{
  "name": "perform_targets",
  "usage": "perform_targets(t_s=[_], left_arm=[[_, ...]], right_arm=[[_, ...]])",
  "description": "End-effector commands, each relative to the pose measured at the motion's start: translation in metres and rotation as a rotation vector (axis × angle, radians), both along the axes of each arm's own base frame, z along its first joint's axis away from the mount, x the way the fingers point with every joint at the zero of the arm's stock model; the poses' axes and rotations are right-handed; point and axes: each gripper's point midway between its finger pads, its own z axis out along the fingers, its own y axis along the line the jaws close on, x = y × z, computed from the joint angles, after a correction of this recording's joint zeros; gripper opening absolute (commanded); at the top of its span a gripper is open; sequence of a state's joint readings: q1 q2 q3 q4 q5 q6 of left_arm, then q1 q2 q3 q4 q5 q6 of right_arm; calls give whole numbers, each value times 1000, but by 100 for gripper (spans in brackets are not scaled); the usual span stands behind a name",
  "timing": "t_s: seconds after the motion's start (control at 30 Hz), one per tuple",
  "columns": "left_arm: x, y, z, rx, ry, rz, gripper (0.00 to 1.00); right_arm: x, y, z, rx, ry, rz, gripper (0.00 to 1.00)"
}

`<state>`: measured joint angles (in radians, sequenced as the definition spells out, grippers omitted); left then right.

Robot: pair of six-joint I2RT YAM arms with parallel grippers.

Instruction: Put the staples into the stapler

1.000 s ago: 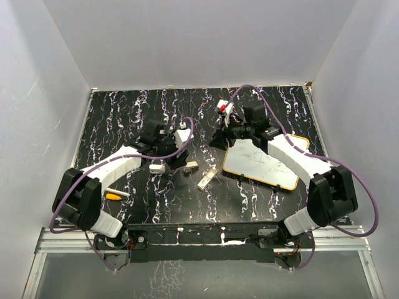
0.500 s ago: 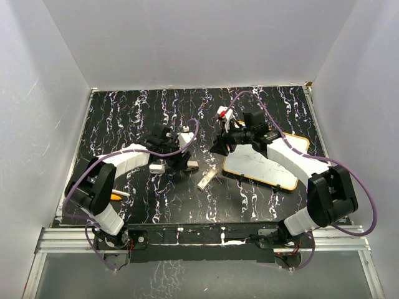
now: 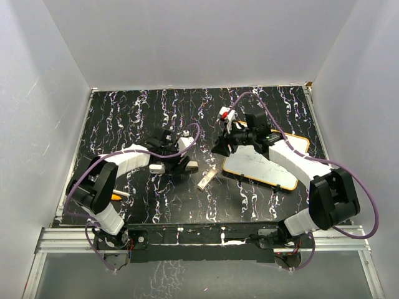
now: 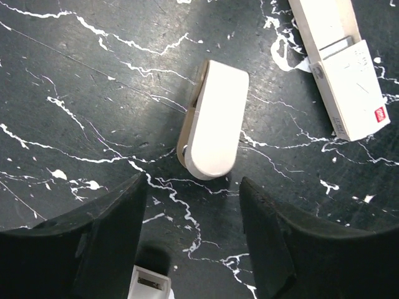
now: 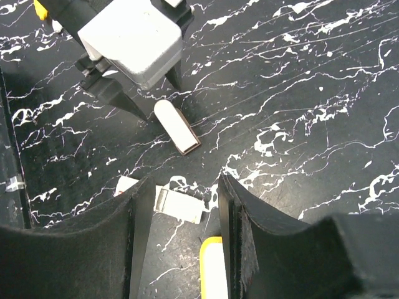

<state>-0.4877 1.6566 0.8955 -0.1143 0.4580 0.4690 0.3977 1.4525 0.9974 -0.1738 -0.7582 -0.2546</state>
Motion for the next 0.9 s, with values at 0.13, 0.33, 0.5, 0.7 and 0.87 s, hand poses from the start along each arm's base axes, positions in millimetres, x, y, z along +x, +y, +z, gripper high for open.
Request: perform_targets(t_s=[0.13, 0.33, 0.5, 0.7, 0.87], left_arm=[[-1, -7, 59, -70, -87, -51, 65], [7, -10, 72, -89, -115, -35, 66], [9, -9, 79, -90, -111, -10, 66], [43, 22, 112, -19, -235, 195, 76], [80, 77, 150, -6, -329, 509, 95]], right_arm=[[7, -8, 31, 39, -124, -25, 48], [8, -13, 35, 45, -137, -37, 49], [7, -17, 38, 39, -147, -48, 52], [45, -62, 58, -11, -170, -334, 56], [74, -126, 86, -119, -207, -656, 63]])
